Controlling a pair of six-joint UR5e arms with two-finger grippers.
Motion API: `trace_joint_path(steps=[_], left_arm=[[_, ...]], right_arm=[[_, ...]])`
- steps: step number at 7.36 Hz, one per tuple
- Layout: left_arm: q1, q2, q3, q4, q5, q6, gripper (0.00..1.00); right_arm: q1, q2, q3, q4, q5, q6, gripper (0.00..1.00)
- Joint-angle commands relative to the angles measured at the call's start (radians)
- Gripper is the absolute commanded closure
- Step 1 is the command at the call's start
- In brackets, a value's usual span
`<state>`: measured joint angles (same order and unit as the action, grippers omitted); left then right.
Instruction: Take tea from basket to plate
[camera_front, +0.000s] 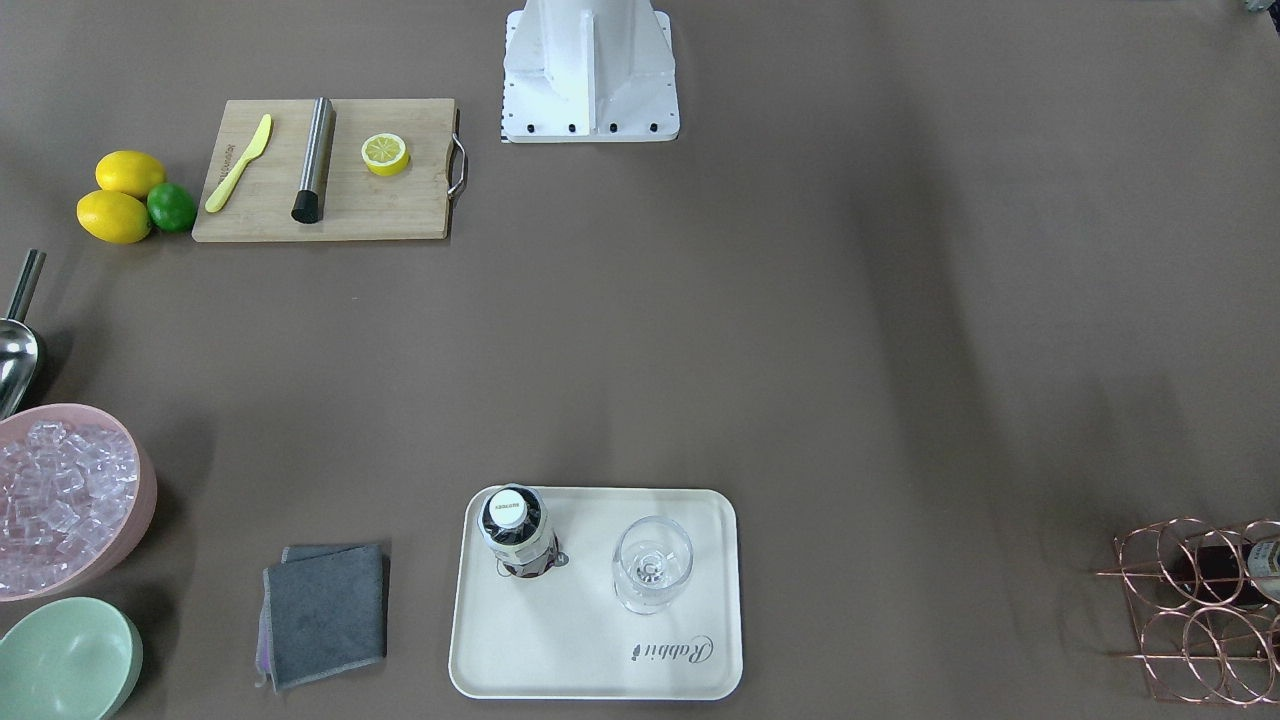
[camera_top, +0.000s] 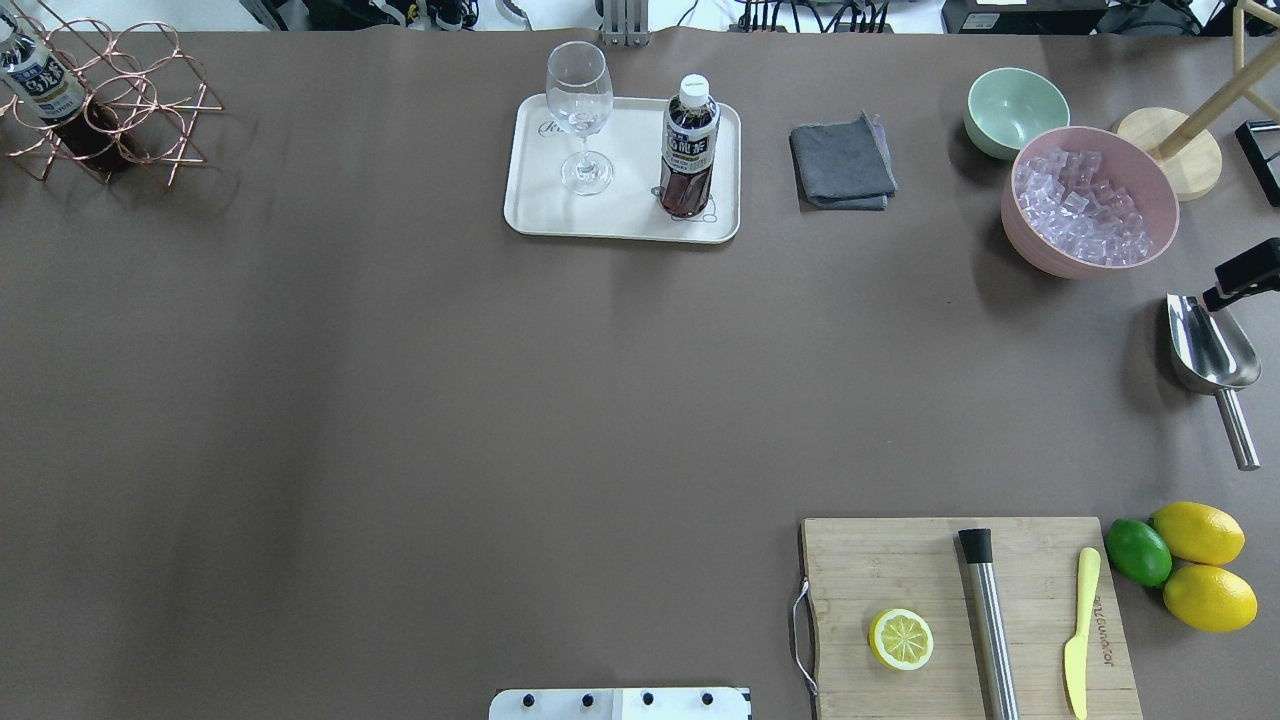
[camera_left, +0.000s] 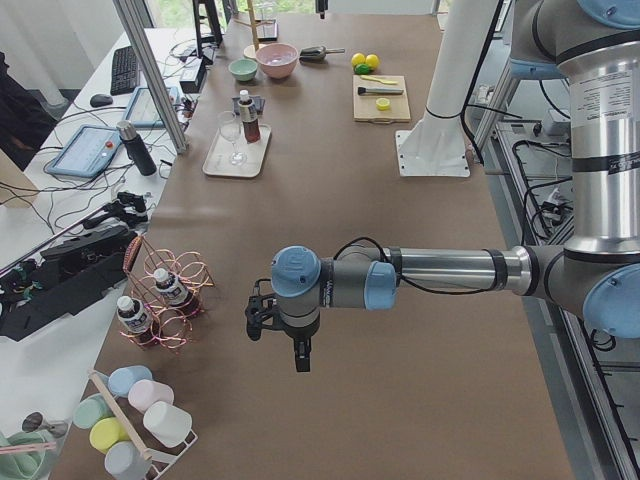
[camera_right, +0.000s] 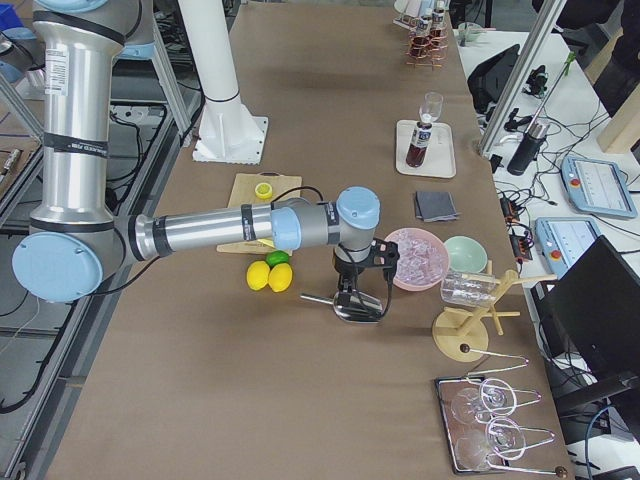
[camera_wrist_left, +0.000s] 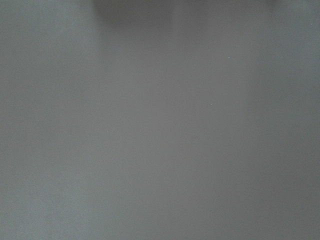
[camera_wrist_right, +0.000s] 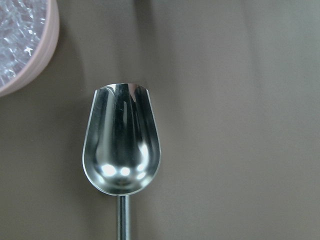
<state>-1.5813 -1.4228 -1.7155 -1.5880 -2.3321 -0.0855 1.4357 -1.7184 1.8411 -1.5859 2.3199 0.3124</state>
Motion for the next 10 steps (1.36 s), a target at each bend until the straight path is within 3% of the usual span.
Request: trace_joint_path(steps=[1,3,6,9,10], left_arm=[[0.001,-0.008,0.007,0.006,-0.003,0.006,0.02],[0.006,-0.103,0.010,0.147,-0.010,0.006,0.02],[0.006,-0.100,-0.006,0.157,-0.009,0.007,0.02],[0.009,-0.100,-0.001,0.154,-0.003,0.053,0.02],[0.010,-0.087,0.000,0.157,-0.001,0.179,0.02]], right_arm=[[0.057,-0.071,0.004,-0.002,0.003,-0.105,0.00],[0.069,-0.090,-0.022,0.001,-0.016,-0.241,0.00],[0.069,-0.040,-0.124,0.003,-0.016,-0.239,0.00],[0.074,-0.041,-0.125,0.003,-0.014,-0.248,0.00],[0.075,-0.041,-0.122,0.004,-0.014,-0.248,0.00]])
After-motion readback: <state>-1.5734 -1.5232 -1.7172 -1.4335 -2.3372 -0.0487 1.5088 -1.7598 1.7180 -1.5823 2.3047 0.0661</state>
